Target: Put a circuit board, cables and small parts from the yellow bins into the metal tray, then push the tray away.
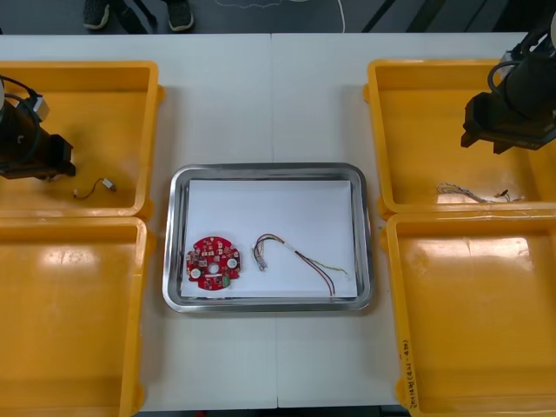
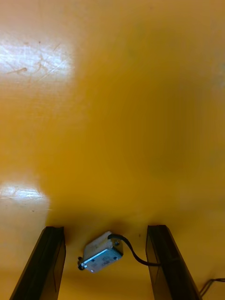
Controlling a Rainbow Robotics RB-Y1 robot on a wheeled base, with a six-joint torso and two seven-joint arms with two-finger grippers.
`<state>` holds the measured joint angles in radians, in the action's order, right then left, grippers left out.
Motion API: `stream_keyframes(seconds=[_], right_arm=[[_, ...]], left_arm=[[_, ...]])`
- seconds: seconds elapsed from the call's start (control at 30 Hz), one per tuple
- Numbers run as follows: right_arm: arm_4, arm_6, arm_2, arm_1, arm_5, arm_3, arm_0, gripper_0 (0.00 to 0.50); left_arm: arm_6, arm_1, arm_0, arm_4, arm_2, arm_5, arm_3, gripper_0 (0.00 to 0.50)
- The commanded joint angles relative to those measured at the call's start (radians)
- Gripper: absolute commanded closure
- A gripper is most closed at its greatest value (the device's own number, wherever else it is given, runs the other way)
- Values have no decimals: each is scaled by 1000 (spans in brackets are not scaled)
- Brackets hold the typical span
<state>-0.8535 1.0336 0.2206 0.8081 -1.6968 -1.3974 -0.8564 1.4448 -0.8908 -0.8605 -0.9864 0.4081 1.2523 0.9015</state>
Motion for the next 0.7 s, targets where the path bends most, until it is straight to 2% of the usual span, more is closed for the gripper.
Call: stream_keyframes(seconds=[0.03,0.33,0.37,0.4,0.47,0.7], right_arm=[[28,-104,-30,31,29,-3,19,28],[119,-385,-32,-47,66,9,22,30],[126,-411,-32,-53,69,14,20,29],[134,-442,-32,-67,77,21,20,28],[145,-480,-32,-81,88,31,22,30],[152,-635,-32,-116,94,61,22,30]], left_arm=[[118,-31,-32,-18,41,-41,-33,0],[131,-4,-32,-15,43,-60,-85,2],[129,-4,-32,-12,43,-59,-85,133],[129,-2,-32,-12,43,-57,-85,365],[128,-2,-32,-11,43,-54,-87,490],[114,-2,-38,-20,43,-28,-78,500]])
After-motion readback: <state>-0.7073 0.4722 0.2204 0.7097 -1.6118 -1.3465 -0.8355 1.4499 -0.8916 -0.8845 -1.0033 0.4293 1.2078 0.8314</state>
